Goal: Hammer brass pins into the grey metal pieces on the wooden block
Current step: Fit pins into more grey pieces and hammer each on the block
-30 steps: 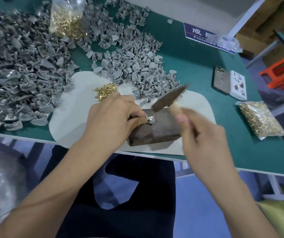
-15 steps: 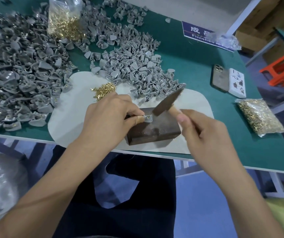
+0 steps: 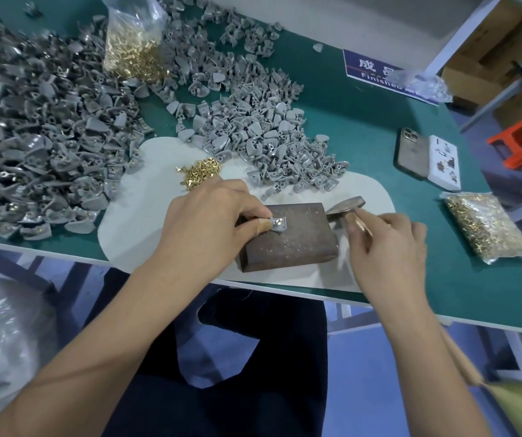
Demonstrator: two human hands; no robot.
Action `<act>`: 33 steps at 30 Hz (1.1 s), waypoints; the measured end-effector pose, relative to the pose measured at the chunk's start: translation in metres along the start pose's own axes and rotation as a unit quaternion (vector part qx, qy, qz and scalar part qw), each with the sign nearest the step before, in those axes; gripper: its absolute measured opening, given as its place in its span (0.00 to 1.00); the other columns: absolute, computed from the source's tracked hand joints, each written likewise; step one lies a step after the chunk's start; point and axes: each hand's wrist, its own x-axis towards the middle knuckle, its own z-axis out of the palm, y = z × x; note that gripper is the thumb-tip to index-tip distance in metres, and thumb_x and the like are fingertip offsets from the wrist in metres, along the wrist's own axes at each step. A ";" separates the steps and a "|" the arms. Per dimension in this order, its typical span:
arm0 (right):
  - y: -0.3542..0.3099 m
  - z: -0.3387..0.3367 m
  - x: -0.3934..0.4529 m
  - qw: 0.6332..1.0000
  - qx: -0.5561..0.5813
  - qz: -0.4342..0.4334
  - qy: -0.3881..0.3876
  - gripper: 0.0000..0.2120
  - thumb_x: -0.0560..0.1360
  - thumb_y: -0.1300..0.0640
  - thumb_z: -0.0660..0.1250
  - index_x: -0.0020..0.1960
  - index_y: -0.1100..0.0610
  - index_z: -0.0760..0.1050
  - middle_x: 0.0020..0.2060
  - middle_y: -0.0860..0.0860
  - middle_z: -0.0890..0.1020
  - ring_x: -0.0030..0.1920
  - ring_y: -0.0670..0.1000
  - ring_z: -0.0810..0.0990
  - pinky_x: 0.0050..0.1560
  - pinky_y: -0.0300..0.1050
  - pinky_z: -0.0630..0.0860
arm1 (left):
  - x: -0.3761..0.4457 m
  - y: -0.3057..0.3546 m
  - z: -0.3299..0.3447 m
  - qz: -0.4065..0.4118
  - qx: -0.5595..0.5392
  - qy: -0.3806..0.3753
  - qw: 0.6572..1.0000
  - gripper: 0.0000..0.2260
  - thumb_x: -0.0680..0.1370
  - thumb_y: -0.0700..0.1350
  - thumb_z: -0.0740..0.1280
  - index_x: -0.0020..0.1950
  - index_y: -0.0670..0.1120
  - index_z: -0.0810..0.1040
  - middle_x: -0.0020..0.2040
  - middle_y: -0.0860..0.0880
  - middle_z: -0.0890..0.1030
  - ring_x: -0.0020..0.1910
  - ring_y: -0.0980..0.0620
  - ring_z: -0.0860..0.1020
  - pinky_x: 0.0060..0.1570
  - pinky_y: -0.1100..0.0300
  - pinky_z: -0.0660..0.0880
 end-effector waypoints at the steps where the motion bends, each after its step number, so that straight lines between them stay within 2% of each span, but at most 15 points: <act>1: -0.008 -0.001 0.000 0.997 0.064 -0.027 0.020 0.14 0.82 0.54 0.66 0.65 0.51 0.81 0.55 0.52 0.80 0.59 0.60 0.71 0.62 0.50 0.69 | 0.000 -0.001 0.000 -0.001 -0.008 -0.003 1.000 0.04 0.74 0.61 0.72 0.46 0.64 0.83 0.40 0.61 0.77 0.47 0.60 0.72 0.37 0.59 0.68; 3: -0.031 -0.003 0.000 0.978 0.177 -0.104 0.039 0.09 0.80 0.55 0.69 0.60 0.52 0.83 0.52 0.46 0.81 0.57 0.53 0.76 0.61 0.44 0.71 | -0.002 -0.002 0.001 -0.004 -0.029 -0.004 1.000 0.04 0.75 0.60 0.72 0.47 0.64 0.83 0.41 0.61 0.77 0.45 0.61 0.71 0.37 0.61 0.67; 5: -0.058 -0.002 -0.003 0.960 0.206 -0.187 0.016 0.06 0.78 0.54 0.72 0.55 0.50 0.84 0.49 0.43 0.83 0.54 0.49 0.78 0.59 0.42 0.72 | -0.007 -0.006 0.001 -0.010 -0.047 0.009 0.999 0.03 0.75 0.57 0.72 0.48 0.63 0.83 0.43 0.61 0.77 0.44 0.63 0.69 0.36 0.64 0.66; 8: -0.092 0.007 -0.001 0.951 0.192 -0.242 -0.008 0.03 0.75 0.57 0.76 0.49 0.52 0.86 0.45 0.46 0.85 0.50 0.52 0.79 0.55 0.51 0.75 | -0.017 -0.017 -0.007 -0.037 -0.060 0.045 0.996 0.03 0.75 0.54 0.73 0.48 0.62 0.83 0.44 0.61 0.77 0.44 0.70 0.69 0.36 0.64 0.67; 10: -0.114 0.013 0.003 0.950 0.194 -0.243 -0.025 0.02 0.75 0.58 0.75 0.48 0.52 0.86 0.44 0.46 0.85 0.49 0.53 0.79 0.54 0.55 0.75 | -0.022 -0.030 -0.017 -0.057 -0.063 0.073 0.994 0.03 0.75 0.54 0.73 0.48 0.61 0.83 0.44 0.61 0.77 0.44 0.67 0.70 0.37 0.60 0.70; 12: -0.138 0.019 0.004 0.945 0.208 -0.248 -0.054 0.03 0.76 0.57 0.74 0.48 0.51 0.86 0.44 0.45 0.85 0.49 0.50 0.78 0.55 0.54 0.74 | -0.027 -0.044 -0.031 -0.073 -0.058 0.090 0.992 0.04 0.75 0.53 0.73 0.49 0.60 0.84 0.44 0.60 0.77 0.43 0.62 0.69 0.38 0.57 0.73; 14: -0.164 0.027 0.004 0.938 0.212 -0.264 -0.075 0.03 0.77 0.57 0.73 0.49 0.51 0.85 0.44 0.44 0.84 0.49 0.50 0.78 0.55 0.53 0.74 | -0.033 -0.061 -0.047 -0.094 -0.041 0.102 0.989 0.04 0.76 0.53 0.73 0.50 0.60 0.84 0.44 0.59 0.77 0.43 0.61 0.69 0.39 0.55 0.74; 18: -0.222 0.047 0.009 0.925 0.221 -0.285 -0.119 0.03 0.77 0.56 0.72 0.48 0.50 0.85 0.43 0.45 0.84 0.48 0.50 0.78 0.55 0.53 0.73 | -0.042 -0.097 -0.077 -0.142 -0.009 0.137 0.980 0.05 0.76 0.54 0.71 0.51 0.61 0.83 0.46 0.59 0.78 0.49 0.58 0.75 0.42 0.54 0.77; 24: -0.302 0.081 0.012 0.927 0.191 -0.293 -0.135 0.06 0.79 0.53 0.68 0.50 0.47 0.84 0.47 0.44 0.83 0.51 0.49 0.79 0.53 0.51 0.77 | -0.046 -0.148 -0.097 -0.215 0.067 0.185 0.957 0.07 0.78 0.50 0.71 0.55 0.59 0.83 0.50 0.58 0.79 0.56 0.52 0.74 0.39 0.58 0.70; 28: -0.320 0.093 0.010 0.930 0.188 -0.290 -0.128 0.05 0.78 0.54 0.68 0.47 0.48 0.83 0.46 0.45 0.82 0.52 0.51 0.77 0.52 0.52 0.76 | -0.046 -0.162 -0.100 -0.215 0.090 0.202 0.951 0.06 0.79 0.51 0.70 0.55 0.57 0.83 0.50 0.57 0.79 0.55 0.51 0.75 0.36 0.60 0.65; 33: -0.320 0.090 0.013 0.927 0.195 -0.289 -0.139 0.04 0.78 0.54 0.70 0.48 0.48 0.83 0.45 0.44 0.82 0.52 0.49 0.78 0.53 0.51 0.77 | -0.044 -0.161 -0.102 -0.210 0.072 0.212 0.952 0.06 0.78 0.52 0.71 0.53 0.56 0.83 0.49 0.57 0.79 0.55 0.53 0.75 0.37 0.59 0.70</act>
